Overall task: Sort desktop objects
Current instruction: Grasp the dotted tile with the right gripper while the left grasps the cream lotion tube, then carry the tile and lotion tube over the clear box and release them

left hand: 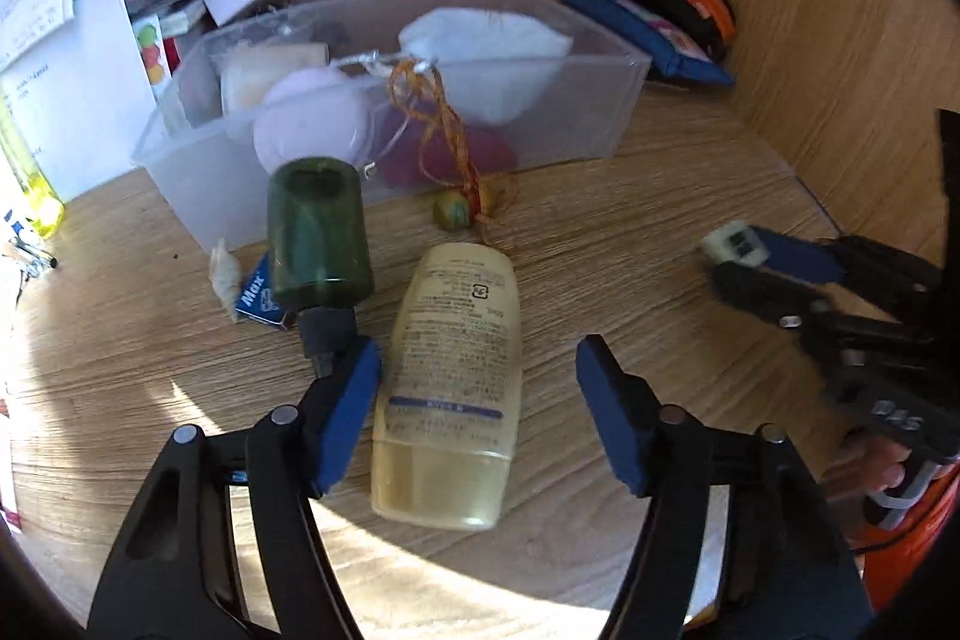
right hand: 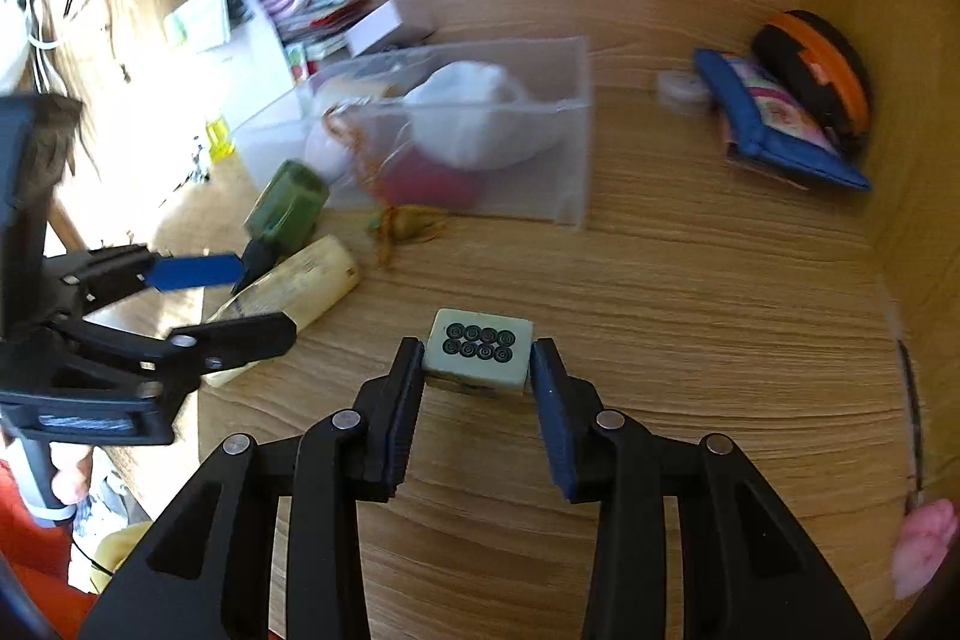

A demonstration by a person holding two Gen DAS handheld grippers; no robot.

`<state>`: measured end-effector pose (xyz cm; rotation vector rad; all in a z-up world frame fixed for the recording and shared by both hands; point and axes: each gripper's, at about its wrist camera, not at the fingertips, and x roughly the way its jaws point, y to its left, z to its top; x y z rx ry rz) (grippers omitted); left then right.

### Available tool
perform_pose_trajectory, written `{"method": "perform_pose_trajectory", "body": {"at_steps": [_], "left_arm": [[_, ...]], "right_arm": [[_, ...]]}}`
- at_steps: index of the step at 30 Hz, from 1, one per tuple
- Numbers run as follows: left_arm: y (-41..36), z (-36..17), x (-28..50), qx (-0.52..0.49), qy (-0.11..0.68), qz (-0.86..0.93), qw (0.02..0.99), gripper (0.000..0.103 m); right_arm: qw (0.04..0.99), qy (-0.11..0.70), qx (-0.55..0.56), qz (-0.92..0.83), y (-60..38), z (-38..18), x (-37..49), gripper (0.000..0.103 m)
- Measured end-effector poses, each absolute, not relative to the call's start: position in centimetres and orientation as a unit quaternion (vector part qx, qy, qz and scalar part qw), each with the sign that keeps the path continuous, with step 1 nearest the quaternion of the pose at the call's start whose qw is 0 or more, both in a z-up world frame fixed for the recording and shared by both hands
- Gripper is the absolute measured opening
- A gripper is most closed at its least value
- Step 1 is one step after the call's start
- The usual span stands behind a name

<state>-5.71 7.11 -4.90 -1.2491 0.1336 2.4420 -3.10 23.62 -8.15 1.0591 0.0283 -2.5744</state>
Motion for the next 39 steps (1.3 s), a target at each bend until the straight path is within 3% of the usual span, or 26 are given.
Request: {"method": "perform_pose_trajectory", "body": {"at_steps": [3,10,13,39], "left_arm": [[7.1,-5.7,-6.6,-0.464,0.04,0.864,0.19,0.06],[8.6,-6.0,-6.5,-0.451,0.085,0.871,0.175,0.058],[9.1,-5.9,-6.4,-0.446,0.098,0.87,0.186,0.049],[4.6,-0.4,-6.0,-0.372,0.036,0.91,0.179,0.048]], "right_arm": [[0.181,0.01,0.369,-0.912,24.3,-7.8,-2.9,0.033],[0.202,0.008,0.368,-0.908,24.2,-8.1,-3.1,0.033],[0.209,0.003,0.368,-0.906,24.2,-8.2,-3.3,0.033],[0.222,0.01,0.345,-0.912,22.5,-5.4,-5.0,0.033]]}}
